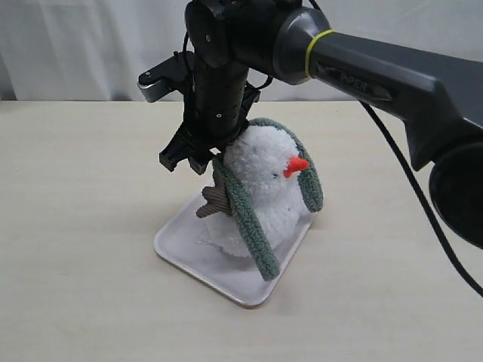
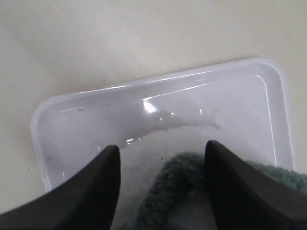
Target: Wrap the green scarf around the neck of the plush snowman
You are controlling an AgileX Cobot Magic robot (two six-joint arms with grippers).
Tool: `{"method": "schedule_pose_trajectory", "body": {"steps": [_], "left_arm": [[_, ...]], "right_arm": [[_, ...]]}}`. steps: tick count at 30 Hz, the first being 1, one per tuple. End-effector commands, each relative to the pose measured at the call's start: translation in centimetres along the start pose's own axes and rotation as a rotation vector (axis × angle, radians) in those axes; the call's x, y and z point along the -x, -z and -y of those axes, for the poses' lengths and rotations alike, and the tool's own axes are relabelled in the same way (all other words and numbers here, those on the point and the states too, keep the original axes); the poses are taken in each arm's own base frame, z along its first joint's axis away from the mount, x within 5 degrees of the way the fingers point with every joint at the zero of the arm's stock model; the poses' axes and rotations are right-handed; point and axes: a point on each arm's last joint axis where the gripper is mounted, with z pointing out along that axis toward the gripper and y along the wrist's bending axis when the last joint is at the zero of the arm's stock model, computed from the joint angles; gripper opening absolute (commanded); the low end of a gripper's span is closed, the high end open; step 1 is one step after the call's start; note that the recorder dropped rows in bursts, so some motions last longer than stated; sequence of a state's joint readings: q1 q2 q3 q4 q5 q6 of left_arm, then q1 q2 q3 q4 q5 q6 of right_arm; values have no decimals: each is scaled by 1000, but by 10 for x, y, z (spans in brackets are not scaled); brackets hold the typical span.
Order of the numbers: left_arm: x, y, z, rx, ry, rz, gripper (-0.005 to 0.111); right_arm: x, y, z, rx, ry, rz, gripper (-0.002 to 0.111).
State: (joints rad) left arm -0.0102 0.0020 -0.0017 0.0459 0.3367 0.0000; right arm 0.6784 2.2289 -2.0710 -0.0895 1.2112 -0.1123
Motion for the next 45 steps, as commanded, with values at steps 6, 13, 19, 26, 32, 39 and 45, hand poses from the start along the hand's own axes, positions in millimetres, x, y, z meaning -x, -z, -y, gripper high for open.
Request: {"method": "schedule_pose_trajectory", "body": {"steps": [6,13,19,26,32,39,45], "left_arm": [[1,0,0,-2,3,14,0],[1,0,0,-2,3,14,0],[1,0,0,-2,3,15,0],[1,0,0,-2,3,15,0],[1,0,0,-2,3,15,0],[1,0,0,-2,3,15,0],[1,0,0,-2,3,15,0]], "right_arm": [[-2,69,0,50,-26,136,51],[-34,96,-12,78,-55,107,51],[-83,82,-35,-8,-78,-3,51],[-113,36,-58,25,-96,69,54],[-124,4,-63,28,-99,49,57],[-124,-11,-55,-75,-133,21,51],[-126,-11,-49,-147,-195,8,51]]}}
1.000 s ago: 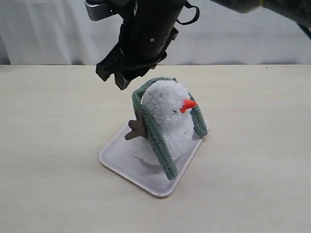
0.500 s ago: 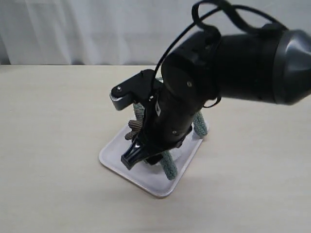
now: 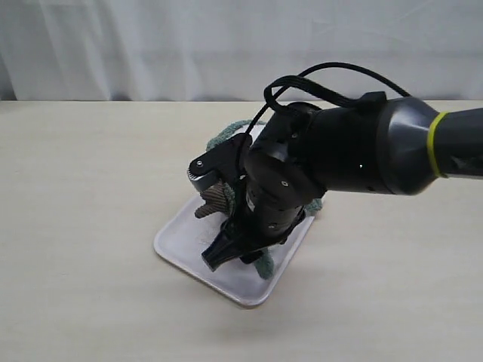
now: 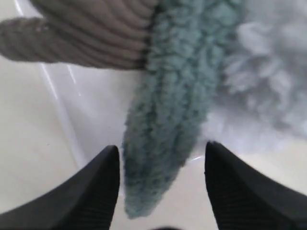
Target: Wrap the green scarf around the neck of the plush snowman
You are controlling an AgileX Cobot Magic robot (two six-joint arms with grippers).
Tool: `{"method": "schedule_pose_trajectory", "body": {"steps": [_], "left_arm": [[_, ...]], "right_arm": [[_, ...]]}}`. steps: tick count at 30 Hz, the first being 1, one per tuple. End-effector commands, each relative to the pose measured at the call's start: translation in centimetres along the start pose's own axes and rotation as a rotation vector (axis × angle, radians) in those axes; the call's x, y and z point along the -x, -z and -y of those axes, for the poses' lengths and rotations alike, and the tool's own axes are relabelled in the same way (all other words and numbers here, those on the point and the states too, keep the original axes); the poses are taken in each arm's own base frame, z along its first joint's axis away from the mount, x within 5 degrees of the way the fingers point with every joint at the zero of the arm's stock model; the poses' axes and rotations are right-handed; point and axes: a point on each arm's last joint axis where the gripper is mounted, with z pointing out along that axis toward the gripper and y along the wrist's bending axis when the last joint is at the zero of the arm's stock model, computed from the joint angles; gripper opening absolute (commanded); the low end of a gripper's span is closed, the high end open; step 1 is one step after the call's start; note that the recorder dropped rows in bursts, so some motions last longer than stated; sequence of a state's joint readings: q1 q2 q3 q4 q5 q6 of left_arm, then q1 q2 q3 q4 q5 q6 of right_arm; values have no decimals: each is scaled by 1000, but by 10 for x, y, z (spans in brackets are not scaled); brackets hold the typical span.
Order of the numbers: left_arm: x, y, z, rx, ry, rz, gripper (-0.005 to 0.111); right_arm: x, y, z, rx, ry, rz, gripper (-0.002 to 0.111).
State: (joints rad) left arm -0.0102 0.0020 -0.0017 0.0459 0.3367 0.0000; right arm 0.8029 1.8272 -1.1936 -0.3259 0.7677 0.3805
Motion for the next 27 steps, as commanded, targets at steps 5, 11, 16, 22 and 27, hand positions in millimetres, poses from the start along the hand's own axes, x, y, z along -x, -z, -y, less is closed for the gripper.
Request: {"method": "schedule_pose_trajectory", "body": {"steps": [5,11,16,22,27], "left_arm": [[1,0,0,-2,3,12,0],[1,0,0,-2,3,12,0],[1,0,0,-2,3,12,0],[1,0,0,-2,3,12,0],[1,0,0,-2,3,12,0]], "right_arm": [[1,-7,-1,-13,-42,13,39],[-2,-15,-2,-22,-20,-23,15],[-7,-5,3,-55,35,-81,4],[-14,15,15,-129,126,-138,4],[-19,18,22,-186,225,-212,4]]}}
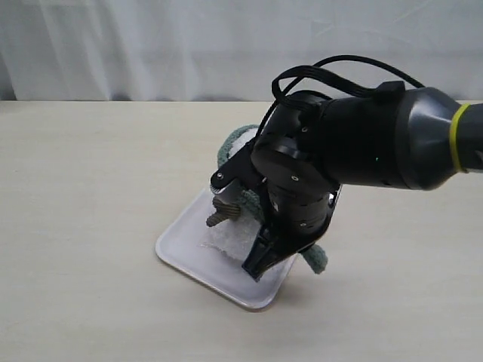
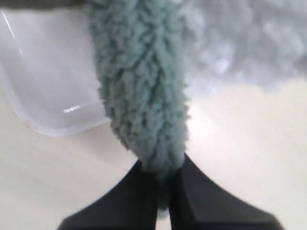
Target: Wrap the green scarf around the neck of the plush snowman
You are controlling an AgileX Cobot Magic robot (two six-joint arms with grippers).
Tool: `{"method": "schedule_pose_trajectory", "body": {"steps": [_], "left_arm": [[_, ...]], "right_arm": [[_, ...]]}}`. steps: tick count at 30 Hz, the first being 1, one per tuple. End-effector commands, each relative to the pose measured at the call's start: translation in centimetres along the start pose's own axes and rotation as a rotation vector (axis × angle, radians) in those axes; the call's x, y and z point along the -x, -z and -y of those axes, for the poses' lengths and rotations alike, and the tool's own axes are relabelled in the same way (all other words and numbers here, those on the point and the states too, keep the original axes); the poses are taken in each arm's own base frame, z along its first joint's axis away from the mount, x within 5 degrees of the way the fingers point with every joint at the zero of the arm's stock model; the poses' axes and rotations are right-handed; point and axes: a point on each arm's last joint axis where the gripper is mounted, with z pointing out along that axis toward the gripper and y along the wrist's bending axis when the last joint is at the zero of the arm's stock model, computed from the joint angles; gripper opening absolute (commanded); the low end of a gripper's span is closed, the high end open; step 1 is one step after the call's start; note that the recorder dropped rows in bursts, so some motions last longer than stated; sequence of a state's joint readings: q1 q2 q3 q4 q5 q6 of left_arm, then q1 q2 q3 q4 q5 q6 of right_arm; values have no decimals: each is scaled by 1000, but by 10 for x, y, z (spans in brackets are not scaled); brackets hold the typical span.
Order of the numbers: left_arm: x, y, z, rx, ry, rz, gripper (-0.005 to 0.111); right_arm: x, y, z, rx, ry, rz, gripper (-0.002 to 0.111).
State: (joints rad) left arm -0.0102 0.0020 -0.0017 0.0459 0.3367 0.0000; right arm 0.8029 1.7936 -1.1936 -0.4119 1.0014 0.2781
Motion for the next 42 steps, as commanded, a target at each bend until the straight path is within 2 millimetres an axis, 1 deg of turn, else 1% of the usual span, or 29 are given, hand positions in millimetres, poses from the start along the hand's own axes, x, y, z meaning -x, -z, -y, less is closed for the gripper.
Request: {"method": "schedule_pose_trajectory", "body": {"steps": [1,4,8,13,15,18,21,25,28,30,34,36,37,40,42], "left_arm": [[1,0,0,-2,3,12,0],[1,0,0,-2,3,12,0],[1,0,0,-2,3,15,0],[1,0,0,-2,3,15,0],[1,0,0,-2,3,15,0],[1,0,0,-2,3,15,0],[1,0,0,-2,3,15,0],[1,0,0,-2,3,15,0],[1,0,0,-2,3,15,0],[1,0,0,-2,3,15,0],[1,0,0,-2,3,15,0],[1,0,0,-2,3,15,0],[1,0,0,-2,3,15,0],[1,0,0,-2,3,13,0],[1,0,0,-2,3,13,0]], "right_arm": [[-5,2,7,-70,89,-46,4],[-4,1,8,-96,110,-39,4],[-1,-3,5,-77,143,-33,4],[-2,-19,-8,8,237,-98,4],[-3,-24,-10,16,257,-122,5],[-3,-23,-10,14,257,-118,15],[-2,-15,-7,11,249,-94,27],[-6,1,0,5,232,-68,40],[-9,16,5,5,206,-30,47],[-11,28,9,12,188,6,48],[-6,64,18,41,108,139,46],[1,83,24,50,23,232,43],[5,93,27,58,-18,289,39],[22,117,33,93,-97,418,22],[36,126,35,106,-126,453,10]]}}
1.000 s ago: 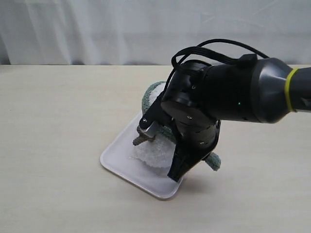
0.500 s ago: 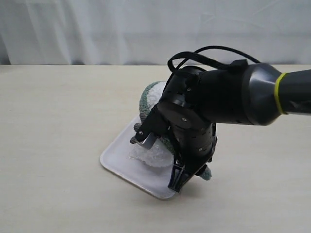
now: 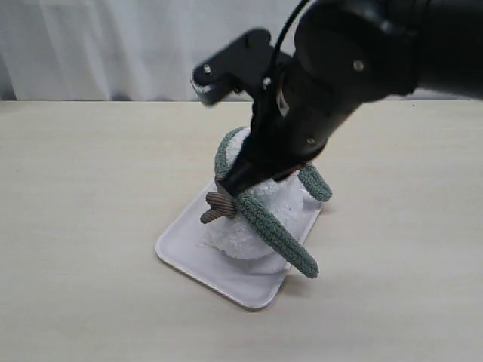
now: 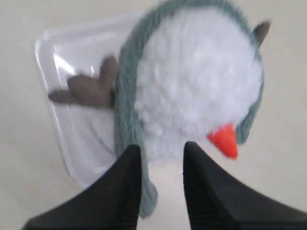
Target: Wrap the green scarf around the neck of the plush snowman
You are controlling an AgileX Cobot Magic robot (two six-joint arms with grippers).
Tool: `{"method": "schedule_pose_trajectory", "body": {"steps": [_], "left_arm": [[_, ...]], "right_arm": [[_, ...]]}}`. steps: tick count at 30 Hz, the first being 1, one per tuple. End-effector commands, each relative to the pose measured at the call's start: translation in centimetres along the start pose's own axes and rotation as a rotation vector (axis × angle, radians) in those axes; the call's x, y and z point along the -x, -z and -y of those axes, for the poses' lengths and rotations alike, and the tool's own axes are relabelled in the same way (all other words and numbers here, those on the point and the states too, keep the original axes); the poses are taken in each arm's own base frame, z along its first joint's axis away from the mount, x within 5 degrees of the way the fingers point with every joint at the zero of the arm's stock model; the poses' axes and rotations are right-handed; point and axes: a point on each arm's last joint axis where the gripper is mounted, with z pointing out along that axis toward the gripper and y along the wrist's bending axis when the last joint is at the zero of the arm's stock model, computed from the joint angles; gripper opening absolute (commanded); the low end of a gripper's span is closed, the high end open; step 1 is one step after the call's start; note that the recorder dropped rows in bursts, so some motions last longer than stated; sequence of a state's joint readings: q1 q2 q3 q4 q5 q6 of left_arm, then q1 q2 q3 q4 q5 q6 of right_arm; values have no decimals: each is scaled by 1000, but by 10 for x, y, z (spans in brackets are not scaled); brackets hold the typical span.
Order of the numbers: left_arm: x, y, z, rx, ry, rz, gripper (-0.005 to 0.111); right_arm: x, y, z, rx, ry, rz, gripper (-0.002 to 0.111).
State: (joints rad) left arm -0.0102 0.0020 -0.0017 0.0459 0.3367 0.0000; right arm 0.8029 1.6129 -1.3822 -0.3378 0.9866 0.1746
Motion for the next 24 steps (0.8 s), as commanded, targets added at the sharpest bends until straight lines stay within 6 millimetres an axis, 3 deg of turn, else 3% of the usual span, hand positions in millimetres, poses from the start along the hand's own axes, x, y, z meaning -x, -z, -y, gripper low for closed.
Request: {"method": "schedule_pose_trajectory", "body": {"steps": [1,5,12,18,24], "left_arm": [[1,0,0,-2,3,13,0],[1,0,0,-2,3,13,0],[1,0,0,-2,3,13,0],[1,0,0,-2,3,13,0],[1,0,0,-2,3,13,0]], "right_arm": [[35,13,1,25,-94,108,5],[62,-1,4,-16,-127,61,4],[88,-54,4,-133,-133,-70,4],[87,-87,6,-117,-158,-129,4],[84,-102,10,-95,-201,-166,4]]}}
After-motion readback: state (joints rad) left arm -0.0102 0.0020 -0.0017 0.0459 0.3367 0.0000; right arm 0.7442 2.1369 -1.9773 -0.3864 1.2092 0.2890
